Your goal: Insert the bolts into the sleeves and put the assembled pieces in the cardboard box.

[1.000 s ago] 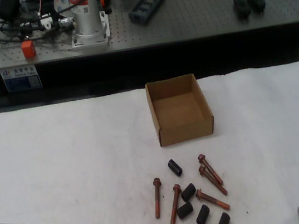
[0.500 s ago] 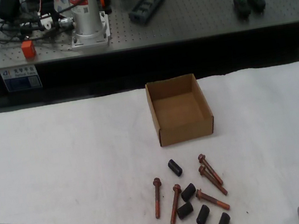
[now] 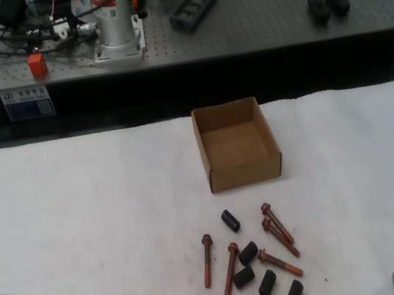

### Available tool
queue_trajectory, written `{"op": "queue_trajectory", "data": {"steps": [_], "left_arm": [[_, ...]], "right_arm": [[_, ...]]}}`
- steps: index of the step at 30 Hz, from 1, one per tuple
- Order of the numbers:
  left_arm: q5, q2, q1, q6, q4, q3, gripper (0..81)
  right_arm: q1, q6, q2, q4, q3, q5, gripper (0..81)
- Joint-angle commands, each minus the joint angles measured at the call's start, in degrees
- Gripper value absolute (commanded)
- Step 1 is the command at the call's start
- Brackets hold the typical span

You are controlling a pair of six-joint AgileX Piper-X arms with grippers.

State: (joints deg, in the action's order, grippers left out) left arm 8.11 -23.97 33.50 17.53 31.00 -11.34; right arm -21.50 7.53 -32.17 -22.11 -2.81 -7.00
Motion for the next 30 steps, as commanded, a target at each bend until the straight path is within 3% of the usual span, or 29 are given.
{"op": "queue_trajectory", "data": {"steps": [1, 11, 21, 26, 30], "left_arm": [[0.3, 0.4, 0.2, 0.4, -0.7, 0.2, 0.6], [0.3, 0.4, 0.2, 0.4, -0.7, 0.2, 0.6], [0.3, 0.4, 0.2, 0.6, -4.5, 0.5, 0.6], [0.3, 0.4, 0.2, 5.2, -9.3, 1.5, 0.6], [0.3, 0.4, 0.2, 6.1, -14.9, 1.8, 0.6]], "right_arm": [[0.0, -0.3, -0.3, 0.2, 0.0, -0.1, 0.1], [0.0, -0.3, -0.3, 2.0, 0.0, 0.3, 0.1], [0.0, 11.5, -0.3, 17.1, 0.0, 1.6, 0.1], [0.0, 22.3, -0.3, 20.2, 0.0, 2.9, 0.1], [0.0, 20.7, -3.0, 29.7, -1.4, 7.3, 2.7]]}}
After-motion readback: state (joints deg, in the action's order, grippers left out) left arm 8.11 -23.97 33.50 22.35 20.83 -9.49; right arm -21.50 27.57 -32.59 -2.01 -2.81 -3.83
